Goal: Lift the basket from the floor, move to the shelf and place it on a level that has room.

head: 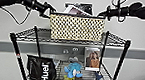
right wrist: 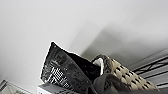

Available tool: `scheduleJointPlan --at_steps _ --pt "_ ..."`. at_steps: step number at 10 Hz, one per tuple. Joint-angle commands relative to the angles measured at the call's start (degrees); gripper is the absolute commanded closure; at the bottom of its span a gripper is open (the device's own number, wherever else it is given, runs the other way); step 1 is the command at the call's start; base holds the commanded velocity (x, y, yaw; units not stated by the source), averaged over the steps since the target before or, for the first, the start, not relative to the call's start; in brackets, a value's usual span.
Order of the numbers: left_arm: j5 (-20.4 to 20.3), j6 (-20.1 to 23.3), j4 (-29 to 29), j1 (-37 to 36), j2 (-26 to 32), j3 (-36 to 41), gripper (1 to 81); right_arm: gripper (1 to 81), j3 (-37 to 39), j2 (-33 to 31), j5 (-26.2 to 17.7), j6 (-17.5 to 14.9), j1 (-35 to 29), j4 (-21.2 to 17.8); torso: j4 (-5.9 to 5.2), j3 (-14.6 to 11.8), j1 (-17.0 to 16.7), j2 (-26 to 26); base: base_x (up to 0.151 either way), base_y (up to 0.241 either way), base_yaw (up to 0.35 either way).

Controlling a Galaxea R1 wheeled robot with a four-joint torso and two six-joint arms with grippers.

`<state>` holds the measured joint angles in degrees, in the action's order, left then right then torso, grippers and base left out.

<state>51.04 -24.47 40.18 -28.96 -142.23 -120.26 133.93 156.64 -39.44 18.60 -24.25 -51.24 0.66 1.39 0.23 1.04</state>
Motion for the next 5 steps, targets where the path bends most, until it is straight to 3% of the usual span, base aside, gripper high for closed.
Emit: scheduleJointPlan --at_steps 1,2,5 --pt "0.6 0.0 0.5 -10.5 -1.1 0.1 1.0 81.1 -1.0 -0.7 -3.8 -0.9 -8.6 -0.2 0.00 0.0 0.0 0.0 0.000 0.000 0.000" --pt "0.6 0.0 0.6 -10.6 -1.0 0.3 1.0 1.0 -1.3 -1.2 -3.8 -1.0 -8.7 -0.4 0.00 0.0 0.0 0.0 0.000 0.000 0.000" --pt "0.6 0.3 2.1 -12.1 1.3 2.1 1.0 1.0 -5.5 -5.8 -3.7 -3.6 -9.2 -4.0 0.00 0.0 0.0 0.0 0.000 0.000 0.000"
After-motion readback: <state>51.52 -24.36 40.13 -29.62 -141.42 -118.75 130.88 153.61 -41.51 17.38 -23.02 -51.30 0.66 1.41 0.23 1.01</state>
